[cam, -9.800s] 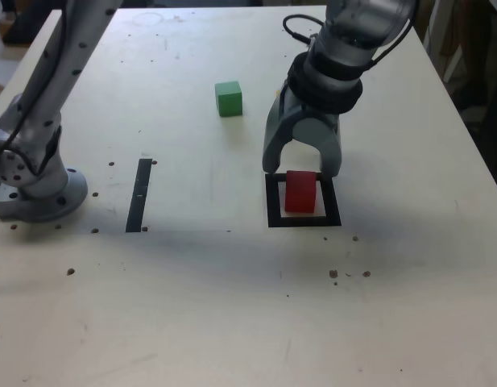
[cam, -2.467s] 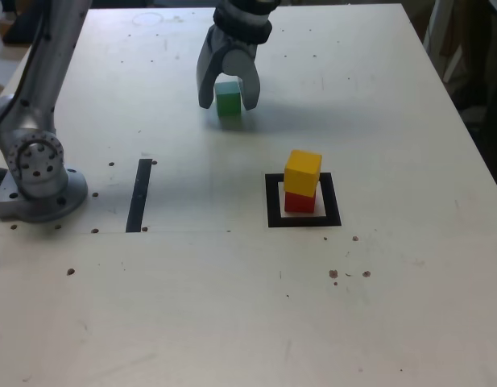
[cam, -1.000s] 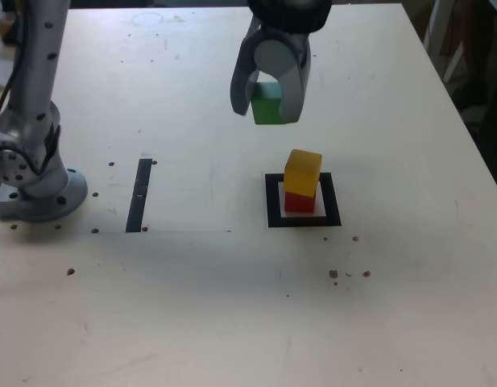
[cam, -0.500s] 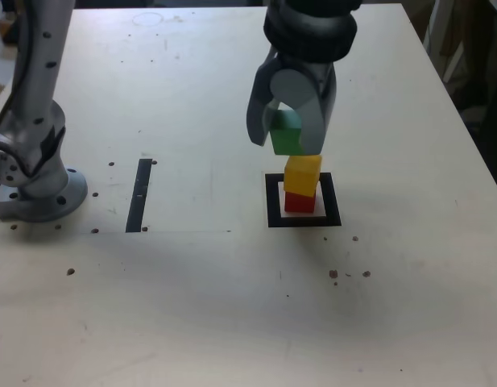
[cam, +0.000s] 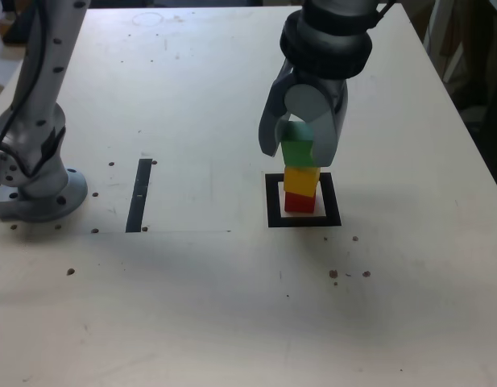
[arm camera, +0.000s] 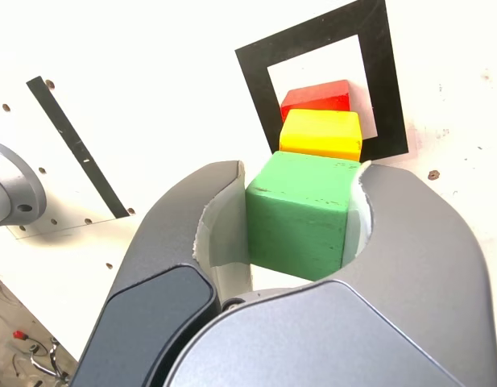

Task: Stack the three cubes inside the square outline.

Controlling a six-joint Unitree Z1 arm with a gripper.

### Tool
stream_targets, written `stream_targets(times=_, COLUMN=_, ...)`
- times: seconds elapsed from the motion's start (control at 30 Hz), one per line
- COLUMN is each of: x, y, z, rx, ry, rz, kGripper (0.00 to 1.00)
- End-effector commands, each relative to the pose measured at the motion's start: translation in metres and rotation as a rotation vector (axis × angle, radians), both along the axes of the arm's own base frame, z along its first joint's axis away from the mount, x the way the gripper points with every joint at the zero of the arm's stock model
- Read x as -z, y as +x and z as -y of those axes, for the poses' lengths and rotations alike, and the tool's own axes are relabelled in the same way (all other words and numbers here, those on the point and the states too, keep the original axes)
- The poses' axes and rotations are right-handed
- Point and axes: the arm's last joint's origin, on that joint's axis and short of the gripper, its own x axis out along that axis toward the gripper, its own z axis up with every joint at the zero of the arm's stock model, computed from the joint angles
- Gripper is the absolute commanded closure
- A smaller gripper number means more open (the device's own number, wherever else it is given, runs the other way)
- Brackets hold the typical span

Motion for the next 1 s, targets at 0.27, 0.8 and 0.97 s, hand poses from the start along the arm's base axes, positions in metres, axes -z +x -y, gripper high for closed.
stream_targets(times=0.27, x=0.003, y=0.0, z=-0.004, rx=-0.002, ry=0.022, rz=-0.022, kGripper=0.0)
stream_targets(times=0.8, x=-0.028, y=-0.033, z=-0.014, rx=-0.02, ry=0.07, rz=0.041, kGripper=0.0)
stream_targets(times=0.97, x=-0.044, y=-0.069, z=-0.021, rx=-0.056, ry=0.116, rz=0.063, kGripper=0.0)
